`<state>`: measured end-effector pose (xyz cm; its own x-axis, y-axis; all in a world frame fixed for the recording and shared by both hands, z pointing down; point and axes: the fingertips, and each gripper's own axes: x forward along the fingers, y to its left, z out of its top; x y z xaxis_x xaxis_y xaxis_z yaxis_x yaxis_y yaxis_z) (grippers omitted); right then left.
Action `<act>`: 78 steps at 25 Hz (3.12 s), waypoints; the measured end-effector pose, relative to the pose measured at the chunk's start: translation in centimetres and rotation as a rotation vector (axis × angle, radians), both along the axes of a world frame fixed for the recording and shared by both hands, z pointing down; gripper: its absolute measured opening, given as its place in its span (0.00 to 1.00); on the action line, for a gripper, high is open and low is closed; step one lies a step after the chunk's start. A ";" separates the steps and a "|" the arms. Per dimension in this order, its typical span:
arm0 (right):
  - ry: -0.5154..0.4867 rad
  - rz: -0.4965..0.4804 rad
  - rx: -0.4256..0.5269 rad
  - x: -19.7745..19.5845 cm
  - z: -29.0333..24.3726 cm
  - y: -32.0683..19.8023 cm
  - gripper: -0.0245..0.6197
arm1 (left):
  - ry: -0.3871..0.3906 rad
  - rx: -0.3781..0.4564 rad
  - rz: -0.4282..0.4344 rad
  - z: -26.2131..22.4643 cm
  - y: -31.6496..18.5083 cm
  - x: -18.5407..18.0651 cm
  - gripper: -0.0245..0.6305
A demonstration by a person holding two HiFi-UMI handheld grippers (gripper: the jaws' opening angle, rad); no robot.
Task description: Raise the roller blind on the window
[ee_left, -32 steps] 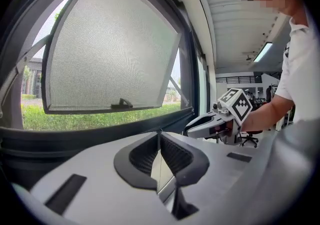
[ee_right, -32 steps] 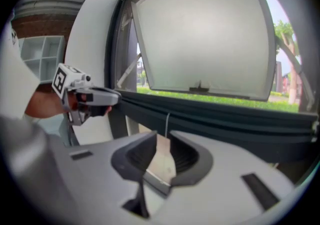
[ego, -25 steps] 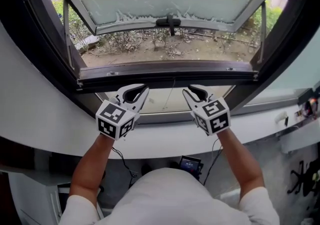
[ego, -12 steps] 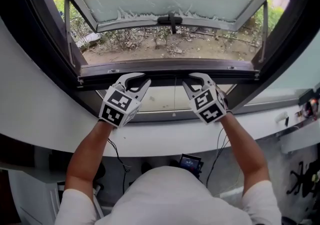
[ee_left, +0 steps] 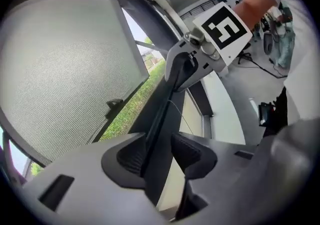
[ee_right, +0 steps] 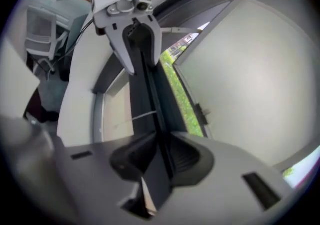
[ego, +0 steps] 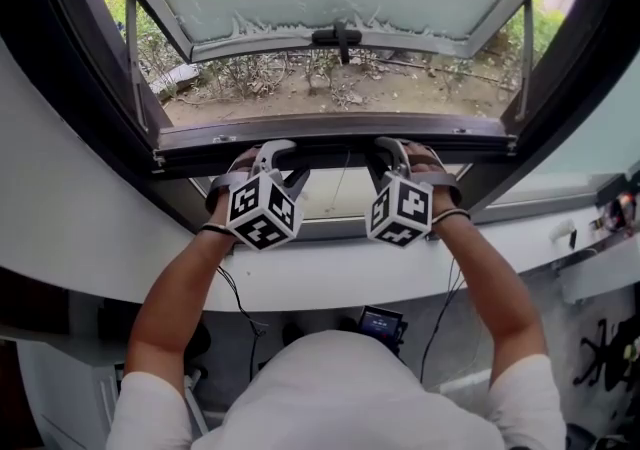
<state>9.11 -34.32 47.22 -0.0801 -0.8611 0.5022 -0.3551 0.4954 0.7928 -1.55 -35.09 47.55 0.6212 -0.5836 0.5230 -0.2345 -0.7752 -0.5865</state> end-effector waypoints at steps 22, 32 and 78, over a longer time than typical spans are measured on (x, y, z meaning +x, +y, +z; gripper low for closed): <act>0.233 0.075 0.097 -0.2 1.1 -0.1 0.11 | -0.120 -0.015 0.003 1.3 0.2 1.1 0.23; 0.241 0.103 0.131 -0.1 1.2 0.0 0.11 | -0.142 0.008 -0.010 1.5 0.4 1.1 0.23; 0.016 0.142 0.266 0.1 -7.6 -0.4 0.15 | -0.004 0.048 -0.040 -7.4 -0.1 1.5 0.20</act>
<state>9.26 -34.76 39.62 0.0562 -0.9645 0.2580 -0.3927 0.2162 0.8939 -0.10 -35.14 40.13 0.5950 -0.6321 0.4964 -0.2623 -0.7366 -0.6234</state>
